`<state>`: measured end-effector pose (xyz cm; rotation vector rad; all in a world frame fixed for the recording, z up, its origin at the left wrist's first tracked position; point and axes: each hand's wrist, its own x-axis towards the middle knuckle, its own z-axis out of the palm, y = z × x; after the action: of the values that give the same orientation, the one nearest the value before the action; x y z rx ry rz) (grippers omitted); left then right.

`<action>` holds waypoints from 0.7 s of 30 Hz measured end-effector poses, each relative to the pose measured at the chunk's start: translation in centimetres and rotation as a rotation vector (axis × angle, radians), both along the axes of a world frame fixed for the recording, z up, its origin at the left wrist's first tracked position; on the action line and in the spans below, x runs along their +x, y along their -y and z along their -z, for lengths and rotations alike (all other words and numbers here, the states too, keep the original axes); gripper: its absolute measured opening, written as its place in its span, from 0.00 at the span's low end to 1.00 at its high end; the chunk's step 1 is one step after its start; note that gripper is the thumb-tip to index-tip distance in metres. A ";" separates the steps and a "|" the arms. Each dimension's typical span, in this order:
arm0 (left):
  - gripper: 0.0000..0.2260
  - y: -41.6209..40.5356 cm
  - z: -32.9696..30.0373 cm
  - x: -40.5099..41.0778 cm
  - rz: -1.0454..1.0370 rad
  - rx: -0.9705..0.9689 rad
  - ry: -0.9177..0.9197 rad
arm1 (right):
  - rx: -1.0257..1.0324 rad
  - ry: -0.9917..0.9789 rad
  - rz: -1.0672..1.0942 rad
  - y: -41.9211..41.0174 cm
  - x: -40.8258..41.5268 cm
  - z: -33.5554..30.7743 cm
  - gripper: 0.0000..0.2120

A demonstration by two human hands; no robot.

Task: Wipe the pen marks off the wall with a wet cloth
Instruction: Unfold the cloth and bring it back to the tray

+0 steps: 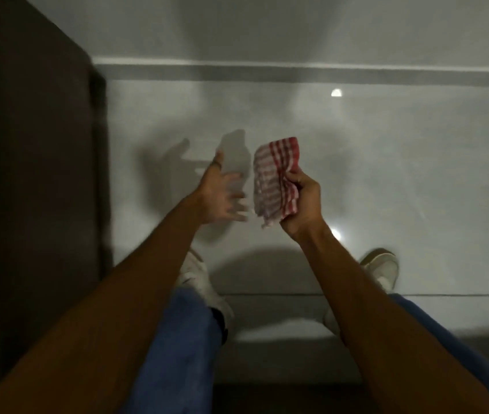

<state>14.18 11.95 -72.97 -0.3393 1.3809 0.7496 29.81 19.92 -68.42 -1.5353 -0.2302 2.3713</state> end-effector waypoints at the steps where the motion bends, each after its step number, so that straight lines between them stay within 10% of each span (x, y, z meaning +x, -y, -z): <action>1: 0.40 0.7 -4.5 -0.1 -0.085 0.043 0.083 | 0.002 0.003 -0.008 0.5 -1.3 -3.0 0.21; 6: 0.21 8.1 -23.6 -4.0 -0.162 0.137 -0.176 | 0.118 -0.056 -0.297 3.8 -9.5 -19.3 0.23; 11: 0.15 16.9 -37.1 -15.0 -0.264 0.211 -0.630 | 0.669 0.030 -0.793 5.6 -23.6 -29.7 0.11; 15: 0.17 22.7 -36.1 -23.8 -0.234 0.057 -0.907 | 1.105 0.119 -1.203 8.7 -36.5 -29.9 0.15; 21: 0.21 23.7 -27.3 -30.3 0.012 -0.152 -0.837 | 1.583 0.449 -1.850 12.6 -45.6 -24.5 0.12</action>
<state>-16.13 -11.71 -45.71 -0.1273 2.2316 0.8147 -15.76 7.35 -43.87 -0.6180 -3.4302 0.8775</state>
